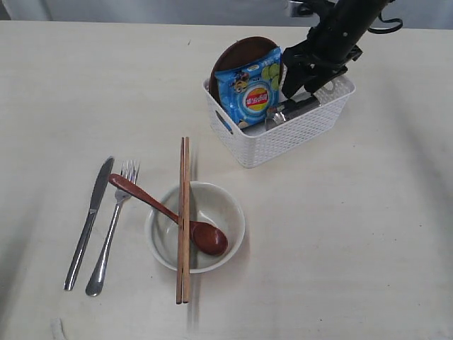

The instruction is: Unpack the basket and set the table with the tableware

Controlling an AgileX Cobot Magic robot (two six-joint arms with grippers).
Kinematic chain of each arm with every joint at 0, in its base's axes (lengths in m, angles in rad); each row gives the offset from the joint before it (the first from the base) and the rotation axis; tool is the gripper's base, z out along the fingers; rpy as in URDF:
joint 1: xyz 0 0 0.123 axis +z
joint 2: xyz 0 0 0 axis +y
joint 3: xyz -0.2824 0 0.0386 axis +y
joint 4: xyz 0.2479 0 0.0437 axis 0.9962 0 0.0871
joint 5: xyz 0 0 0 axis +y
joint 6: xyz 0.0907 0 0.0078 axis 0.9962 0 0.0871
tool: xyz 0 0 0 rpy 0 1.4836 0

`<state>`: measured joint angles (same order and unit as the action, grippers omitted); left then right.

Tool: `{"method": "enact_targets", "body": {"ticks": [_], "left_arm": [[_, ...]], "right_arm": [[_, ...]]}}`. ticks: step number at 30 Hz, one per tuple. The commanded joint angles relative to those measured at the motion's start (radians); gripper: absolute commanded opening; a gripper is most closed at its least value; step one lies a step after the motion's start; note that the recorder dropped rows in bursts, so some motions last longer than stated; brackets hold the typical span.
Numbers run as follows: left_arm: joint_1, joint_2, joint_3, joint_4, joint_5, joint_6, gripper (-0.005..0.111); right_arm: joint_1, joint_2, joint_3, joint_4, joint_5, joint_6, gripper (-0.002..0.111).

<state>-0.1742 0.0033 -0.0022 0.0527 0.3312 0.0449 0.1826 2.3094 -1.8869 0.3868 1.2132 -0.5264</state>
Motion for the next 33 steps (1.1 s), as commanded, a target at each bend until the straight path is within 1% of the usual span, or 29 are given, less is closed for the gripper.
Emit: {"method": "enact_targets", "body": {"ticks": [1,4,8,20,23,27,33], "left_arm": [[0.002,-0.003,0.002,-0.001,-0.006,0.000,0.000],[0.002,-0.003,0.002,-0.001,-0.006,0.000,0.000],[0.002,-0.003,0.002,-0.001,-0.006,0.000,0.000],[0.002,-0.003,0.002,-0.001,-0.006,0.000,0.000],[0.002,-0.003,0.002,-0.001,-0.006,0.000,0.000],[0.002,-0.003,0.002,-0.001,-0.006,0.000,0.000],[0.002,-0.003,0.002,-0.001,-0.006,0.000,0.000]], "right_arm": [[-0.004,0.002,-0.001,0.033,0.008,-0.037,0.056],[-0.004,-0.004,0.003,0.040,0.008,-0.034,0.056],[-0.004,-0.004,0.003,0.009,0.008,0.031,0.056],[-0.004,-0.004,0.003,-0.162,0.008,0.329,0.056],[0.000,-0.006,0.003,-0.110,0.008,0.321,0.056],[0.022,-0.010,0.003,-0.008,0.008,0.260,0.056],[0.043,-0.027,0.003,0.006,0.008,0.250,0.056]]}}
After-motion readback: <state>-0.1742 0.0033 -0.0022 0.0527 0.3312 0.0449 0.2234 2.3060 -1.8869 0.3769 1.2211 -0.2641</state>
